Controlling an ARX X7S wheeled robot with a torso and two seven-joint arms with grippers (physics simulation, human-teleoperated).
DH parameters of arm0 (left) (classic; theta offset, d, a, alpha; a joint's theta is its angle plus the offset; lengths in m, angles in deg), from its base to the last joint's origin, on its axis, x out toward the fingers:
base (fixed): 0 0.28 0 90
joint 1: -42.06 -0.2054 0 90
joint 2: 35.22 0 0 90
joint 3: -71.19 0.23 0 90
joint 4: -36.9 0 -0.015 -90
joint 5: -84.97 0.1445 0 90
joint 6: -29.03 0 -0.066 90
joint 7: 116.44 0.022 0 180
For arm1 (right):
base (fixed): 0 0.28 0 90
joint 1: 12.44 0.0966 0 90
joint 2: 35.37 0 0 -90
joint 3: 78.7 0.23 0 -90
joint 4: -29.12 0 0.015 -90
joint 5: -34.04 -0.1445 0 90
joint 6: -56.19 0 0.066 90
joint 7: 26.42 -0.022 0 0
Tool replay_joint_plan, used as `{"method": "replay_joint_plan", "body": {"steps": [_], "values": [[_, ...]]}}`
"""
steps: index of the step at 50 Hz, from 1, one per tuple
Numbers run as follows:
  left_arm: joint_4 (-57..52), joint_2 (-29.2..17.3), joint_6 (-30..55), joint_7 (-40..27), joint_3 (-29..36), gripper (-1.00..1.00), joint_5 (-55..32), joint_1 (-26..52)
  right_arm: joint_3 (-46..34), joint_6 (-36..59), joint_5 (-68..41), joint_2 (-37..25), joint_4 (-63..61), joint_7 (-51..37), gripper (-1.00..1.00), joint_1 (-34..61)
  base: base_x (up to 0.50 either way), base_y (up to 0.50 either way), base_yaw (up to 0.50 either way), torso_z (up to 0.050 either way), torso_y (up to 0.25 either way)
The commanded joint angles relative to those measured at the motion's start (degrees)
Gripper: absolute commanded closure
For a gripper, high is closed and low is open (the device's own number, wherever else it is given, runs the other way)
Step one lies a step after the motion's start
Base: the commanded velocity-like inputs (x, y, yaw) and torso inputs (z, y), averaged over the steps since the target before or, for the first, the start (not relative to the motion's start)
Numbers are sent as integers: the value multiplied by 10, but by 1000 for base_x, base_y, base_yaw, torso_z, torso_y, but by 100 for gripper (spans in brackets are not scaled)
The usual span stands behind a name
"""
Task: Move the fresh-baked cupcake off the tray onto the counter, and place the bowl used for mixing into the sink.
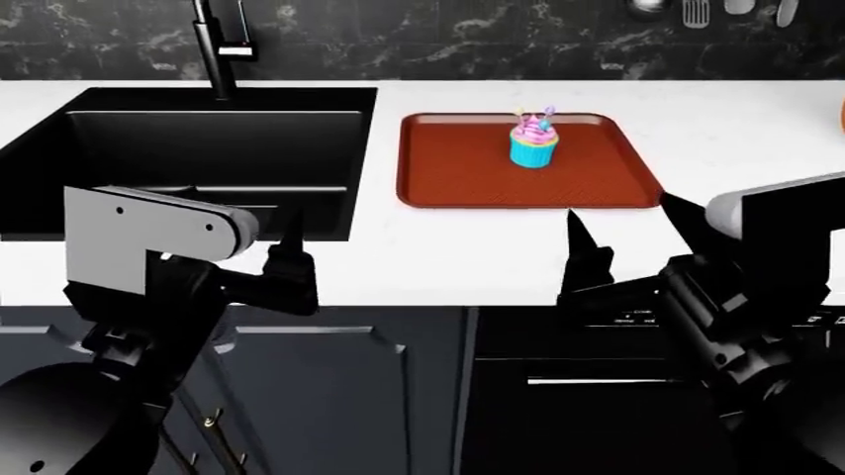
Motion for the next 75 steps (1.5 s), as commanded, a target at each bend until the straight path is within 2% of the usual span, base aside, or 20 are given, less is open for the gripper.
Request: {"method": "replay_joint_plan", "body": {"steps": [1,37,47,75], "values": [[-10,-8,7,-11,-1,-100,-11,0,-6,-4,2,-22,-4,-4,-100,0,238,-12,0,0,0],[10,-23,-10,-31,17,-100,-25,5,-52,-54,27,-38,14,1,-100,-17,243,-7,0,0,0],[21,-25,-37,-31,25,-100,-21,-16,-65,-76,34,-47,24,-1,-100,-30,242,-6,0,0,0],[19,-31,-35,-46,20,-100,-38,-13,-88,-111,56,-59,42,-15,-100,-52,191,-5,0,0,1]]}}
